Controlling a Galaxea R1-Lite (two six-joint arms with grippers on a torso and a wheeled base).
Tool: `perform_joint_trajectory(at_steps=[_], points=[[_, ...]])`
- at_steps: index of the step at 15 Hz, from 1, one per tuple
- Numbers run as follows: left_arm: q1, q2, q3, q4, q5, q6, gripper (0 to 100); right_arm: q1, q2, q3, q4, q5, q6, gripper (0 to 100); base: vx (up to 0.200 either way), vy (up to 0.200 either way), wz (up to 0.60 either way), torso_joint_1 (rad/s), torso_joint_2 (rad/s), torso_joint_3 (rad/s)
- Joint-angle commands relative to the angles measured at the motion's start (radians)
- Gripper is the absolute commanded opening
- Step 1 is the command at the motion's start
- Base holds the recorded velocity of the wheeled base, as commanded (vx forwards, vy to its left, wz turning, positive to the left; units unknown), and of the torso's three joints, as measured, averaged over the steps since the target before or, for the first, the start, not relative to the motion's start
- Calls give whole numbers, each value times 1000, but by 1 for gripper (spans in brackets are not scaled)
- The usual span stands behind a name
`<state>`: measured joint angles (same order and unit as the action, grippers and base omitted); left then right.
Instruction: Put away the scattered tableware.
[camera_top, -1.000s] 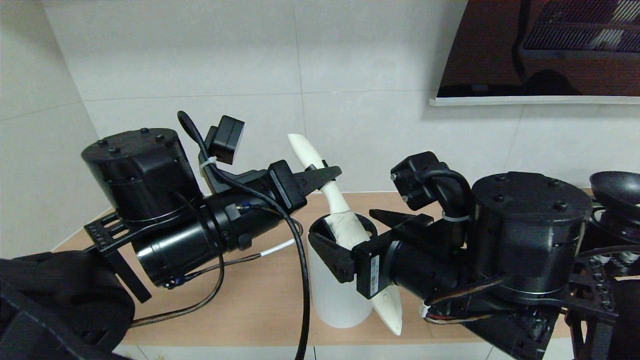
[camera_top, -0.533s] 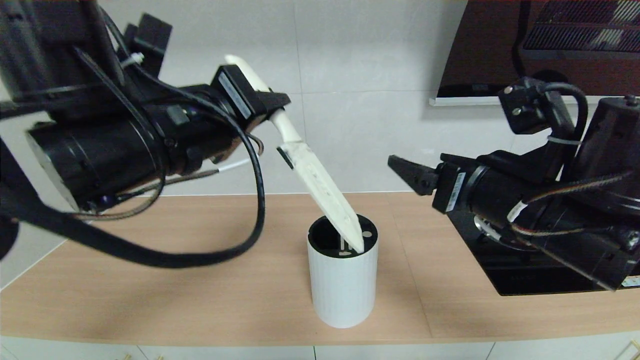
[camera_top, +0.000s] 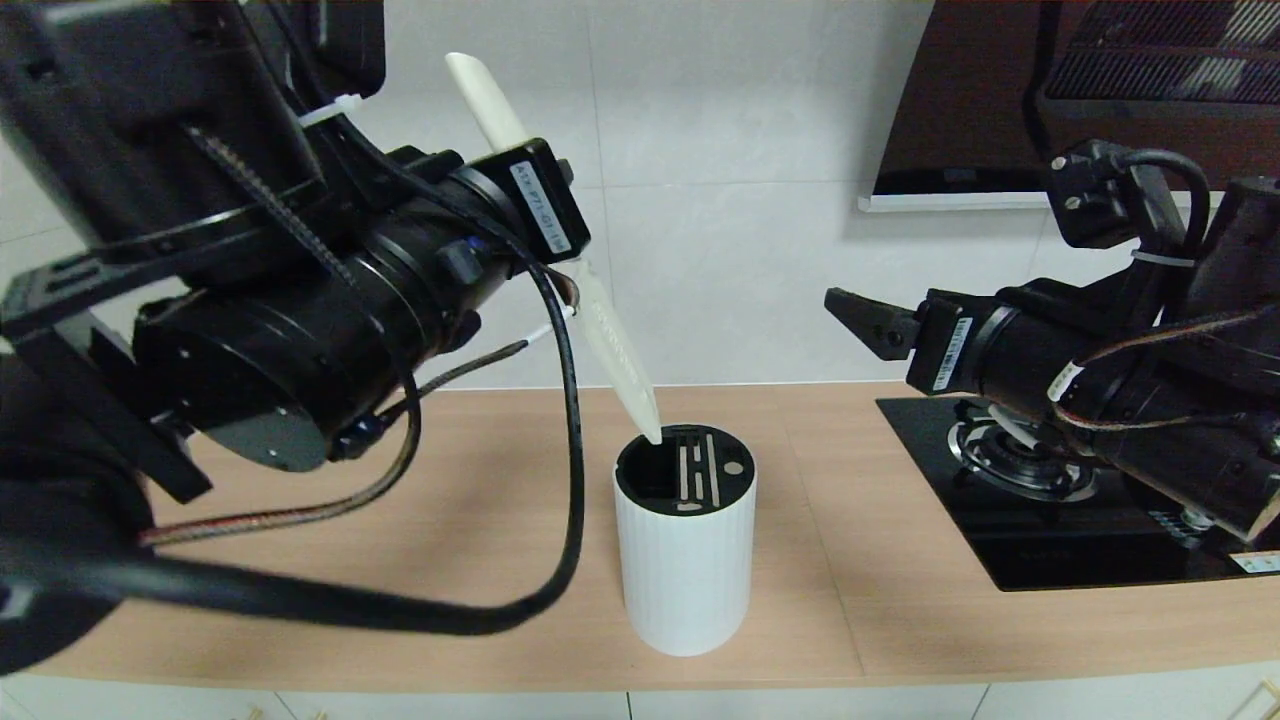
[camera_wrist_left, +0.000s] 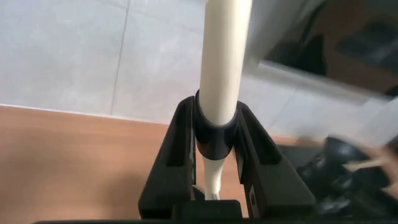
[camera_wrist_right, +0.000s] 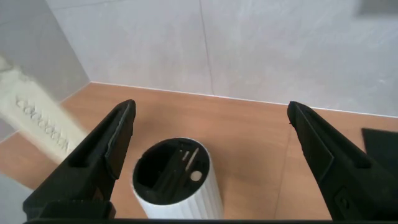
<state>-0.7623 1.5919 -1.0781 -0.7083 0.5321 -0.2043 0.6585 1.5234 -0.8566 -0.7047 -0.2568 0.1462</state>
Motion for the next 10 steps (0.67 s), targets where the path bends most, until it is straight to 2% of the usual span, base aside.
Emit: perform_joint_trajectory(at_steps=[1, 2, 4, 10], points=[[-51, 91, 93, -135, 42, 100, 0, -10, 32, 2, -1, -1, -7, 100, 0, 0, 0, 0, 0, 0], [-51, 138, 104, -217, 72, 151, 0, -11, 40, 2, -1, -2, -14, 100, 0, 0, 0, 0, 0, 0], [-52, 189, 118, -278, 86, 183, 0, -19, 52, 2, -1, -2, -17, 100, 0, 0, 0, 0, 0, 0], [-48, 246, 116, -319, 86, 180, 0, -23, 63, 10, -1, -6, -19, 100, 0, 0, 0, 0, 0, 0]])
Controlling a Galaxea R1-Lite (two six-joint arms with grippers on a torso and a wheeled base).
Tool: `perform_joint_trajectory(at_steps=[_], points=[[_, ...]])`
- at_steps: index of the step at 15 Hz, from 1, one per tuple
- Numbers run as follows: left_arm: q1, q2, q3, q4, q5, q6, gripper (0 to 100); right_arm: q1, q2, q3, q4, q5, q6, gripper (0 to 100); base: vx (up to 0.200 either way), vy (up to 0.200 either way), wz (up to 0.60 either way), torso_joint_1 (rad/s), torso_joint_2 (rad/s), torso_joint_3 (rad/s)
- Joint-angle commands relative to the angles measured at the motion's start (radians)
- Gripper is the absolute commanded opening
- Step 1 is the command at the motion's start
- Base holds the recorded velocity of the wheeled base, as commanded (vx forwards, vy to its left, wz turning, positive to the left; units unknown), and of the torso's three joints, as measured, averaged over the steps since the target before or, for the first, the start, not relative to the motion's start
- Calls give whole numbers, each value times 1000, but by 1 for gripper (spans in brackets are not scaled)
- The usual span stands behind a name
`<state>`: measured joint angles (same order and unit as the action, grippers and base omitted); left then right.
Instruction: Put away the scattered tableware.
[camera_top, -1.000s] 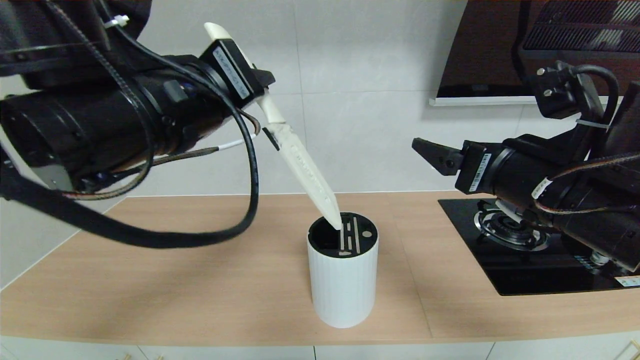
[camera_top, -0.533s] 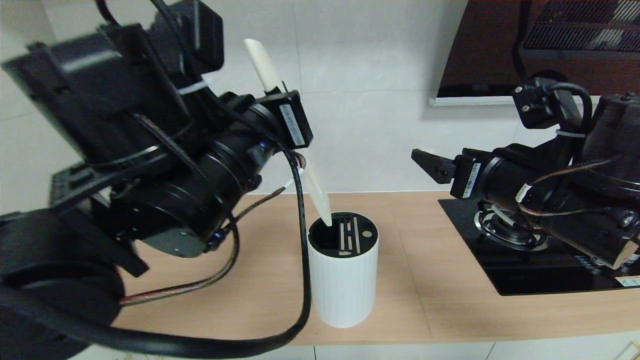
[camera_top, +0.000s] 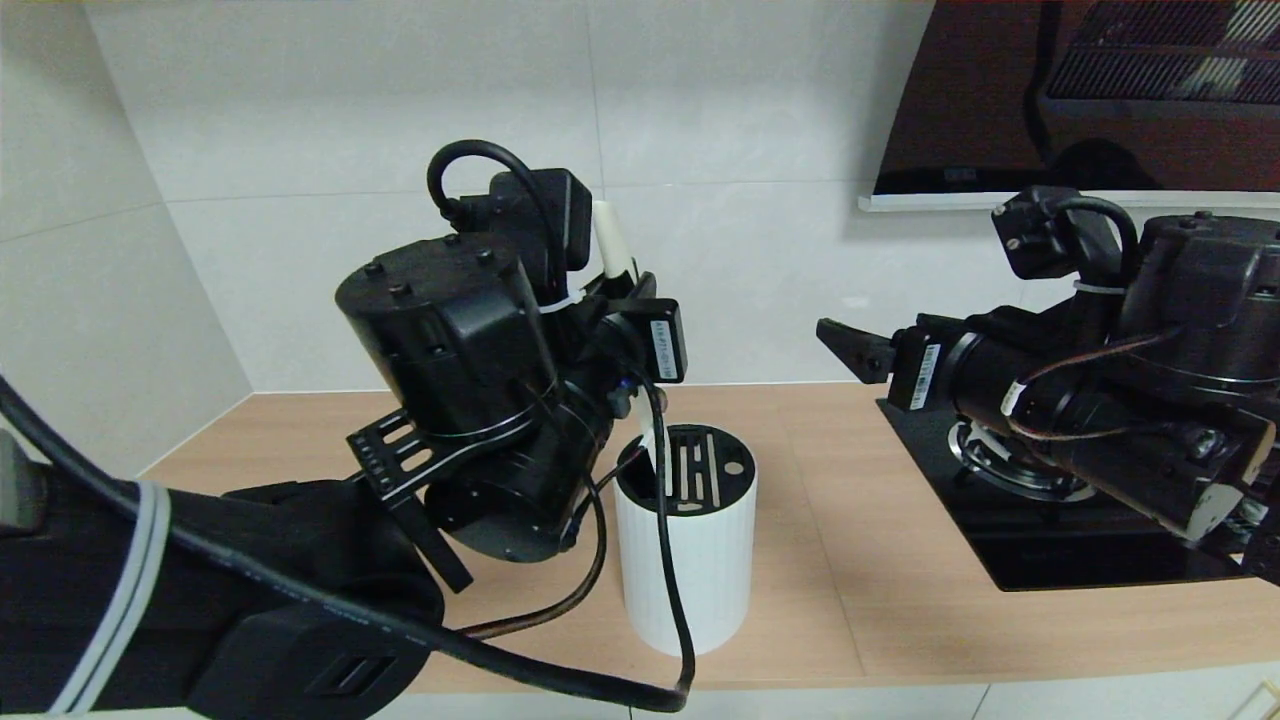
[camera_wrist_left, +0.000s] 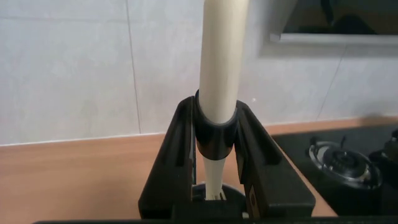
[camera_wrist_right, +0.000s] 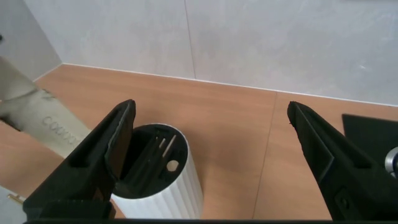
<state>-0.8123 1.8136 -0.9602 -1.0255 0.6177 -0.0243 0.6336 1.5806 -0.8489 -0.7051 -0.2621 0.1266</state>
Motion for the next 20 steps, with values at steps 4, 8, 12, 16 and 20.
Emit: perform_joint_trajectory(at_steps=[4, 8, 12, 16, 20], points=[[19, 32, -6, -24, -1, 1, 0, 1, 5, 7, -5, -2, -18, 100, 0, 0, 0, 0, 0, 0], [48, 59, -26, -24, 1, 0, 0, 1, 5, 8, -5, -3, -18, 100, 0, 0, 0, 0, 0, 0], [44, 89, -26, -24, 5, -2, 0, 1, 5, 8, -5, -3, -19, 100, 0, 0, 0, 0, 0, 0], [22, 116, -20, -22, 20, -6, 0, 6, 4, 18, -8, -3, -28, 100, 0, 0, 0, 0, 0, 0], [4, 194, -22, -24, 60, -8, 0, 8, 5, 19, -8, -3, -28, 100, 0, 0, 0, 0, 0, 0]])
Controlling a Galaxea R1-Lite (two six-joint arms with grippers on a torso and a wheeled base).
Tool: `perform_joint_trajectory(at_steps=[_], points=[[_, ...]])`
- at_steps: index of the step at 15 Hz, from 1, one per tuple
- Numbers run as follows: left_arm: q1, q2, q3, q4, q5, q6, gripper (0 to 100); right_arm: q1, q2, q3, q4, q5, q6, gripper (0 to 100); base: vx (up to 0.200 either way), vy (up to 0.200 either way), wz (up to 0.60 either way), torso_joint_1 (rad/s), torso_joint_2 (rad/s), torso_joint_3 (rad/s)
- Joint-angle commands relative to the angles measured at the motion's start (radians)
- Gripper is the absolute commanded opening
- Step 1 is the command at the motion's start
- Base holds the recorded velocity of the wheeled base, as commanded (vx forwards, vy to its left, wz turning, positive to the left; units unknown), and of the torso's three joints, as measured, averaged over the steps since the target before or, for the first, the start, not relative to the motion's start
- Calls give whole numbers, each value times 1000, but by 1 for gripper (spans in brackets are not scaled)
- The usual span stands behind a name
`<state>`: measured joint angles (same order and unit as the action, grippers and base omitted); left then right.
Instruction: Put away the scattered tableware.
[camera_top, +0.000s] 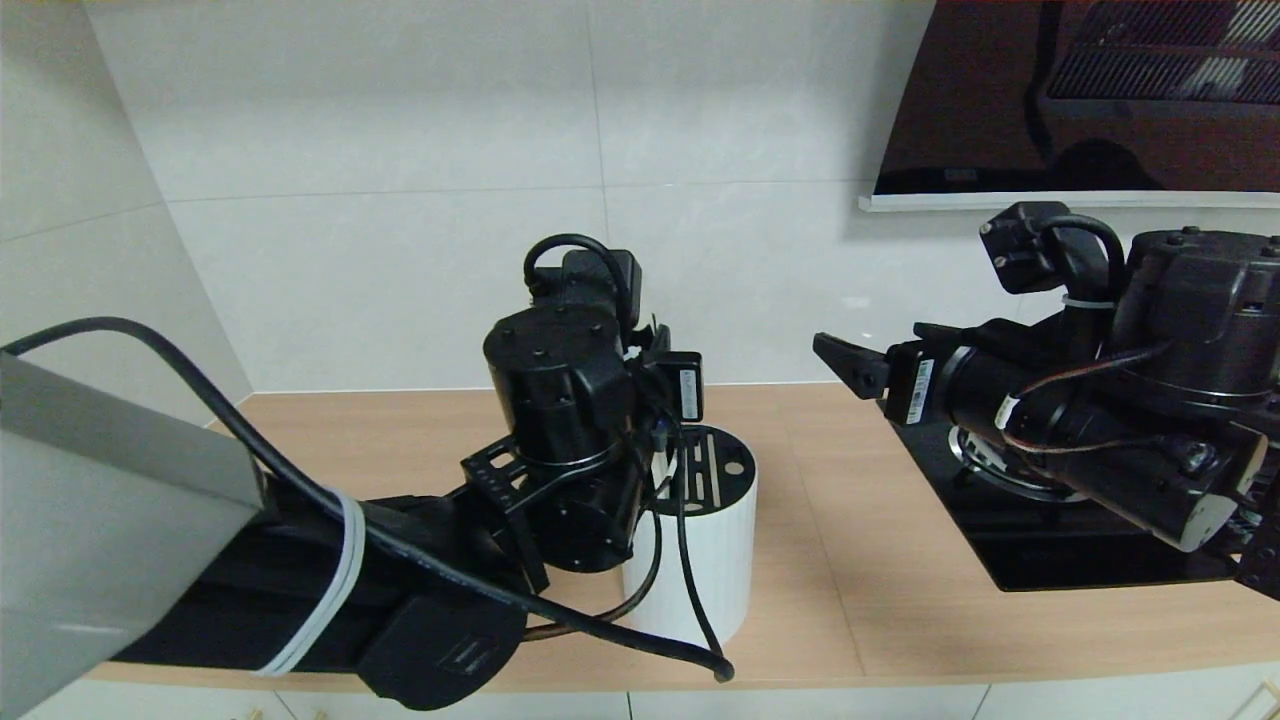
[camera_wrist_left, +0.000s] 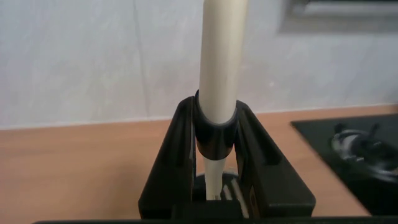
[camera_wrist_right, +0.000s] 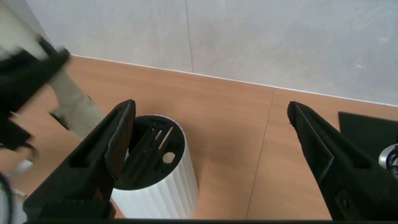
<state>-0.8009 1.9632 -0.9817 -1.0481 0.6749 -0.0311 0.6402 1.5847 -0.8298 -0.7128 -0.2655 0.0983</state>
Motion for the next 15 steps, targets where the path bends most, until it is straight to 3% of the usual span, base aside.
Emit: perform_joint_trajectory(at_steps=[1, 4, 12, 15], points=[[-9, 56, 1, -1, 6, -1, 0, 1, 3, 0, -1, 0, 0, 100, 0, 0, 0, 0, 0, 0], [-24, 85, 3, -1, 23, -3, 0, 1, 5, 1, -1, 0, 0, 100, 0, 0, 0, 0, 0, 0], [-27, 154, 38, 2, 22, -66, 0, 1, 18, 1, -1, 2, 0, 100, 0, 0, 0, 0, 0, 0], [-27, 171, 46, 0, 22, -73, 0, 1, 21, 1, -1, 2, 0, 100, 0, 0, 0, 0, 0, 0]])
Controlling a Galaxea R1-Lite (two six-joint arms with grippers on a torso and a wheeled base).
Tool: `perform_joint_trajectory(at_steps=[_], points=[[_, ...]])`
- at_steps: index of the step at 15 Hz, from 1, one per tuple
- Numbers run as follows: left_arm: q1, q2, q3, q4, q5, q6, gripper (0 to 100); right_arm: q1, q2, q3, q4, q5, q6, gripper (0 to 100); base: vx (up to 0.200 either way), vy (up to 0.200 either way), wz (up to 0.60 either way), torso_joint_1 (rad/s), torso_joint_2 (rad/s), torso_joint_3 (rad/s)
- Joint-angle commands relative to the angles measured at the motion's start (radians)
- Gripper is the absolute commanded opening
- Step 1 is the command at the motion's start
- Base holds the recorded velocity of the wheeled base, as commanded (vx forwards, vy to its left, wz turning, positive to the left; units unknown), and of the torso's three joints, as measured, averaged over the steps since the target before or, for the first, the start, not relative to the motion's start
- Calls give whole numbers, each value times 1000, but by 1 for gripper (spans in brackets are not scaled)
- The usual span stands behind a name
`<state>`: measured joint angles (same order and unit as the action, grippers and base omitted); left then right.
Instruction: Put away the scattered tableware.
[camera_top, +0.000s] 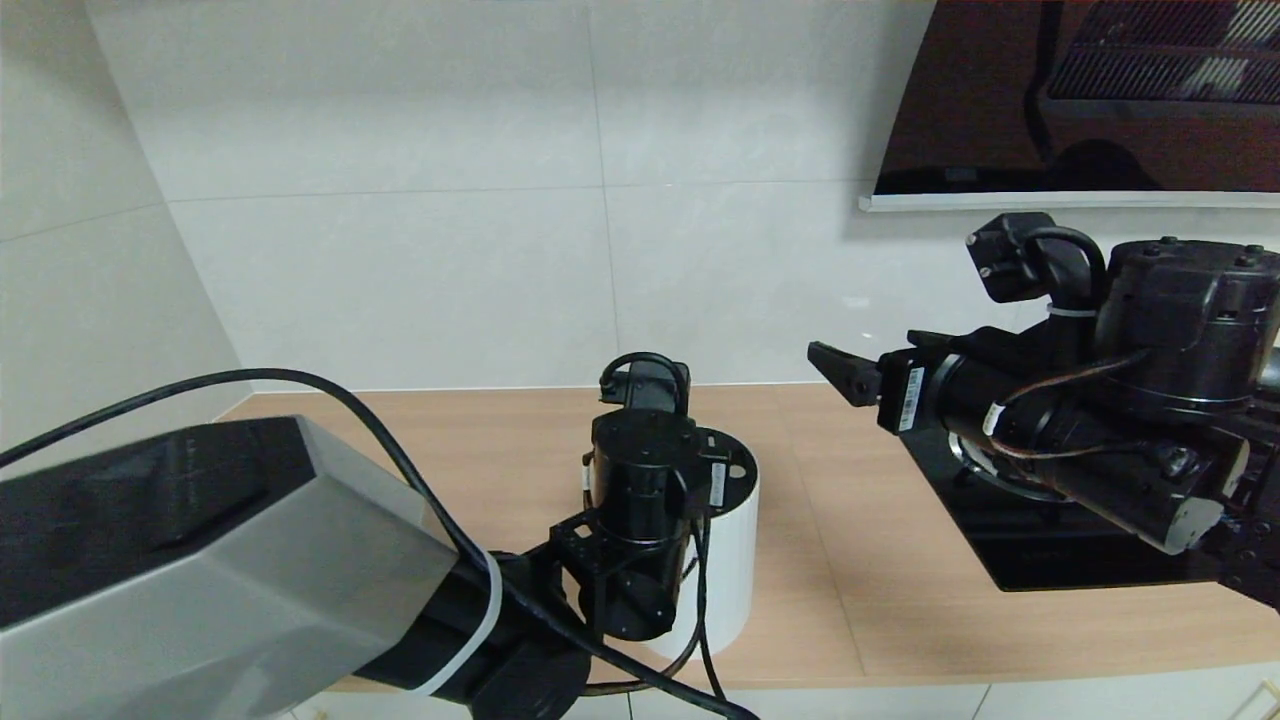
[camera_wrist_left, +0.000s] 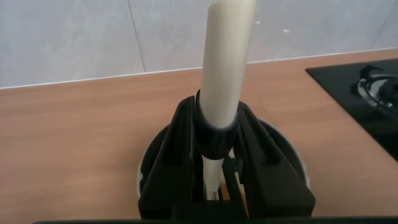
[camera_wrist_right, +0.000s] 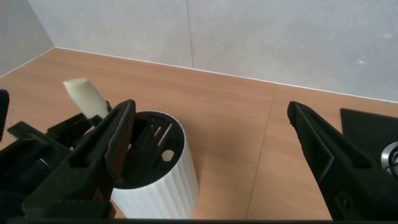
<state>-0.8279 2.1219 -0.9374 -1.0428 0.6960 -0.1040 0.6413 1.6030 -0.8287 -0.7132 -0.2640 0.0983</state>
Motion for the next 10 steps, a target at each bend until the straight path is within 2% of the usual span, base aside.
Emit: perform_joint_trajectory(at_steps=[1, 6, 7, 10], points=[[0, 10, 2, -5, 0, -2, 0, 1, 3, 0, 0, 0, 0, 100, 0, 0, 0, 0, 0, 0], [0, 9, 0, -5, 0, -2, 0, 1, 8, 0, -2, 0, 0, 100, 0, 0, 0, 0, 0, 0], [1, 6, 0, -5, 0, -3, 100, 1, 8, 0, 0, 0, 0, 100, 0, 0, 0, 0, 0, 0], [0, 6, 2, -5, 0, -3, 100, 1, 9, 0, -2, 0, 0, 100, 0, 0, 0, 0, 0, 0]])
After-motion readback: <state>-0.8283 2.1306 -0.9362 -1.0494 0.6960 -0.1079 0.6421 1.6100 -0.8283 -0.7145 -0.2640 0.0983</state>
